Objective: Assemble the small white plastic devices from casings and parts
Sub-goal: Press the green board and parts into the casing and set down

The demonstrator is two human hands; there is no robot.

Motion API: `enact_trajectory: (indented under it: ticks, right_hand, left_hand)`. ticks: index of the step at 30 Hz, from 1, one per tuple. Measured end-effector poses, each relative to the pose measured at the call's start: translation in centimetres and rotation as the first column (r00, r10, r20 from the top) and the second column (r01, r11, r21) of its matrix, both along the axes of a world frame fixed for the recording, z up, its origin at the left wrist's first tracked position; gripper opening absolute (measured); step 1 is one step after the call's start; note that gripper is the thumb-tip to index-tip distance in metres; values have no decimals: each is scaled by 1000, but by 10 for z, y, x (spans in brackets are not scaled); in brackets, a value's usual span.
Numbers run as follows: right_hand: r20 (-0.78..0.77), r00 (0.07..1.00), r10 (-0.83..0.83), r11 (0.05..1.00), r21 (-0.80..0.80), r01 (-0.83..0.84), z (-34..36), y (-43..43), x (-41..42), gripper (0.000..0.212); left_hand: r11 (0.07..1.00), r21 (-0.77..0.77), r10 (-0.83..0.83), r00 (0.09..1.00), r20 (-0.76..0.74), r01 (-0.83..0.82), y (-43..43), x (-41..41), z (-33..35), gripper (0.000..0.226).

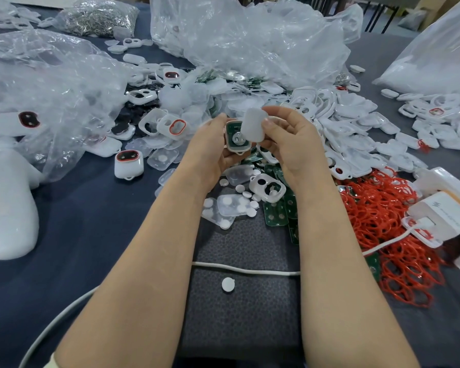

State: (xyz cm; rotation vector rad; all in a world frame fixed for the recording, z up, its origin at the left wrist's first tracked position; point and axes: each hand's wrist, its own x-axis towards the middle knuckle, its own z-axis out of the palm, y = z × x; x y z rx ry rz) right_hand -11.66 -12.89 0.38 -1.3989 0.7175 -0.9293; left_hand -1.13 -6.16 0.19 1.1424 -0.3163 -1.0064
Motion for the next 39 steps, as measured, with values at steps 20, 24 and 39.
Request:
enact_trajectory:
  ticks: [20, 24, 39]
  right_hand:
    - [-248, 967, -63, 982, -191, 15, -8, 4, 7, 15]
    - [-177, 984, 22, 997, -66, -34, -8, 3, 5, 18]
    - [-76, 997, 7, 997, 81, -1, -3, 5, 1, 7]
  left_hand:
    - [988, -32, -137, 945, 297, 154, 5, 1, -10, 21]
    - [983, -51, -144, 915, 376, 176, 8, 2, -11, 22]
    - [981, -76, -100, 809, 580, 177, 11, -5, -7, 23]
